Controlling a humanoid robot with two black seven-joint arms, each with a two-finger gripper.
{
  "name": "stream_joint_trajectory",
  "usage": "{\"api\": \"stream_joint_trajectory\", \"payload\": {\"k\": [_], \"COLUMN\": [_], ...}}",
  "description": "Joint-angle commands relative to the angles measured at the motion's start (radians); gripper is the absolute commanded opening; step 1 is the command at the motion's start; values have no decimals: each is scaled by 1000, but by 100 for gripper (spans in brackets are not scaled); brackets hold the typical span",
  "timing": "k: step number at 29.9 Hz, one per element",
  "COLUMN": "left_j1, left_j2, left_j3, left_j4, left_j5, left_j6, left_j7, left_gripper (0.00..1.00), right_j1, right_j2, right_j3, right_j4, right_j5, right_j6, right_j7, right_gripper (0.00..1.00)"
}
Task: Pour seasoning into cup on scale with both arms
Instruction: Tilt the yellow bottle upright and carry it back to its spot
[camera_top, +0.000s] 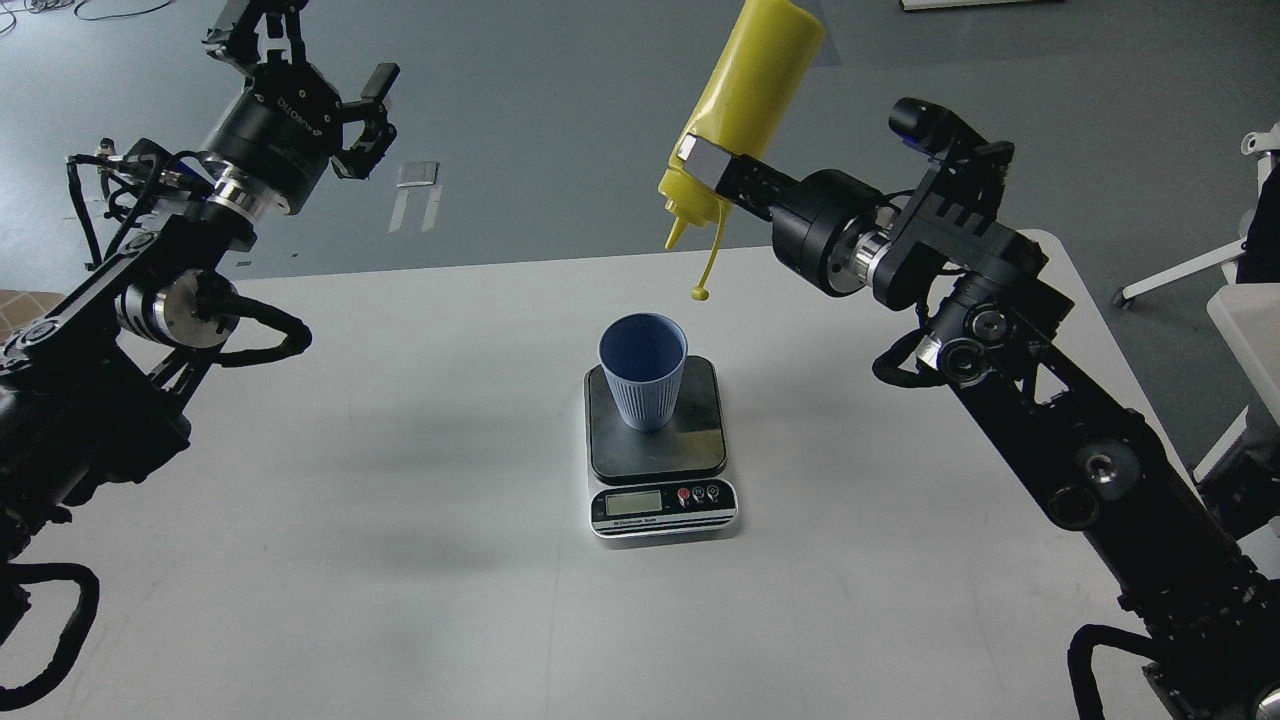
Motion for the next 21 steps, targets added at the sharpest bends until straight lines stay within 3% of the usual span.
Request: {"api": "stream_joint_trajectory", "payload": {"k": [1, 9, 14, 21], "left_j1": [-1, -6, -3, -1], "left_j2": [-2, -5, -5, -6], "left_j3": [0, 0, 0, 1], "left_j4": [0, 0, 0, 0], "left_j5": [0, 0, 0, 2], "left_j6": [0, 0, -2, -1], "left_j7": [1, 1, 1, 3], "left_gripper": [97, 98, 97, 98], "right_j1": [-3, -69, -135, -236], "right_j2": [1, 1, 1, 1], "right_j3": [93, 263, 347, 481], "right_j4": [-14, -51, -95, -92], "right_j5": [312, 999, 1378, 1579], "right_j6": [-2, -39, -84, -160], "right_j7": [-38, -85, -87, -90], "right_gripper": [0, 0, 0, 0]}}
